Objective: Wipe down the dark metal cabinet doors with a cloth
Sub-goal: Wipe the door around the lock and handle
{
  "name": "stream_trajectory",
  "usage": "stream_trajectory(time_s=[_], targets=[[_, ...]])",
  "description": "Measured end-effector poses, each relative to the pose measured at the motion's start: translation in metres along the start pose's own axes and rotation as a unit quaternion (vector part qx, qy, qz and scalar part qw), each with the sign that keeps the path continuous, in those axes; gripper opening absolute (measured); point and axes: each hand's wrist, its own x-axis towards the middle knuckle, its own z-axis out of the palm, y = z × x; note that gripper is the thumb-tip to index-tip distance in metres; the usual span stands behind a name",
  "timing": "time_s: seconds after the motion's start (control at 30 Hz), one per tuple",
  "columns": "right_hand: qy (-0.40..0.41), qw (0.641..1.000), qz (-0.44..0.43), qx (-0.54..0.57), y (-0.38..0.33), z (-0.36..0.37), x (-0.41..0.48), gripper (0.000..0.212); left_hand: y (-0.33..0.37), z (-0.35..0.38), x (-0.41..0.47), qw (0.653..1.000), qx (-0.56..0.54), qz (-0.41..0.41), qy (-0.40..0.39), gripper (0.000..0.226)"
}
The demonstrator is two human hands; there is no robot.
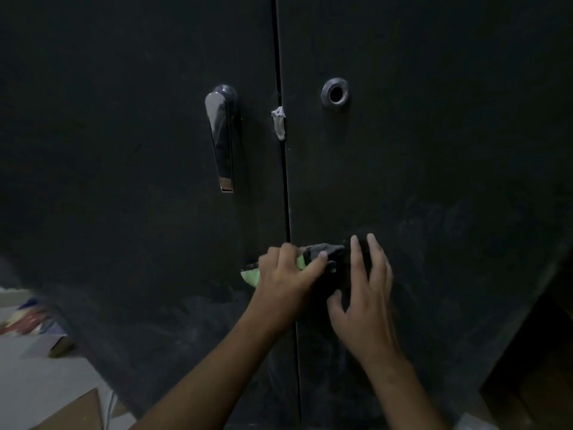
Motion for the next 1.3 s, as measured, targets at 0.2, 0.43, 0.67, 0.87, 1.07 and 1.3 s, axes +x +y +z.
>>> stream_trajectory(time_s=[0.2,0.43,0.67,0.87,1.07,1.3], targets=[[0.005,1.000,0.009,0.016,-0.004,0.004,-0.001,0.096,-0.029,-0.026,0.024,0.973,-0.068,-0.138,0.170,0.041],[-0.028,0.999,-0.031,0.007,-0.011,0.013,-0.004,0.097,-0.025,-0.015,0.012,0.950,-0.091,-0.220,0.202,0.037],[-0.051,0.997,-0.056,-0.007,-0.015,0.011,-0.008,0.097,-0.025,0.006,-0.051,0.989,-0.023,-0.124,0.081,0.052],[-0.042,0.998,-0.054,0.008,-0.017,0.012,-0.008,0.097,-0.017,-0.030,0.036,0.894,-0.203,-0.295,0.270,0.025],[-0.001,0.997,-0.064,0.050,-0.019,0.019,-0.003,0.098,0.012,-0.032,0.077,0.854,-0.265,-0.305,0.327,0.027],[0.066,0.986,-0.047,0.144,0.000,0.016,-0.004,0.085,0.034,0.008,0.012,0.970,-0.178,-0.144,0.081,0.041]])
